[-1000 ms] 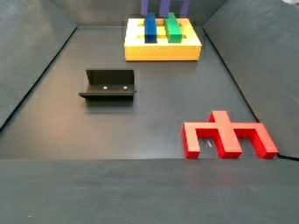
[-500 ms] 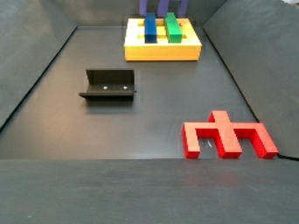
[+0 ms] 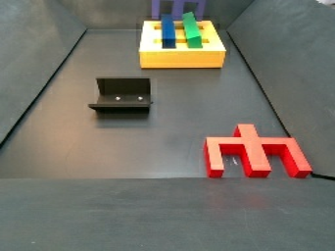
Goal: Pick up the purple object. Move up. Place the purple object on the fixture. Regrasp the purple object. Move to above the board. Insert the purple object.
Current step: Insert the purple object.
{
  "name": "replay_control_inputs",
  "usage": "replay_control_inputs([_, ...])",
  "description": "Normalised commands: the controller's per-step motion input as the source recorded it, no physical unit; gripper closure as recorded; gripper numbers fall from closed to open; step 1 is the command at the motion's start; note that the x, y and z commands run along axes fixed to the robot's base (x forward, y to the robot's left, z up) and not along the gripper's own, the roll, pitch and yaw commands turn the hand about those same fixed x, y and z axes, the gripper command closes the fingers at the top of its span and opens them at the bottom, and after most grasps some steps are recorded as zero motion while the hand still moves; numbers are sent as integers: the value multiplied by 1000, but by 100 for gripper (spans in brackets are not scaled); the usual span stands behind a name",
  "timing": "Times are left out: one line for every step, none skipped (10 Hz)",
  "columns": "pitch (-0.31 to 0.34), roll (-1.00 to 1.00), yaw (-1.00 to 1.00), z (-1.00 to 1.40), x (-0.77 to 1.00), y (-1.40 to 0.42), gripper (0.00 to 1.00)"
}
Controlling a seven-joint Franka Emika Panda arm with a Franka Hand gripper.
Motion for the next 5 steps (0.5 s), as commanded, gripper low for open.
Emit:
replay_control_inputs([0, 146, -43, -54, -109, 0, 100])
replay_control_inputs([0, 169, -43, -26, -163, 0, 100])
replay_control_inputs([0, 196, -63, -29, -191, 0, 100])
replay_control_inputs([0, 154, 0, -23, -63, 0, 100])
replay_control_inputs([13, 96, 0, 0, 49, -37, 100])
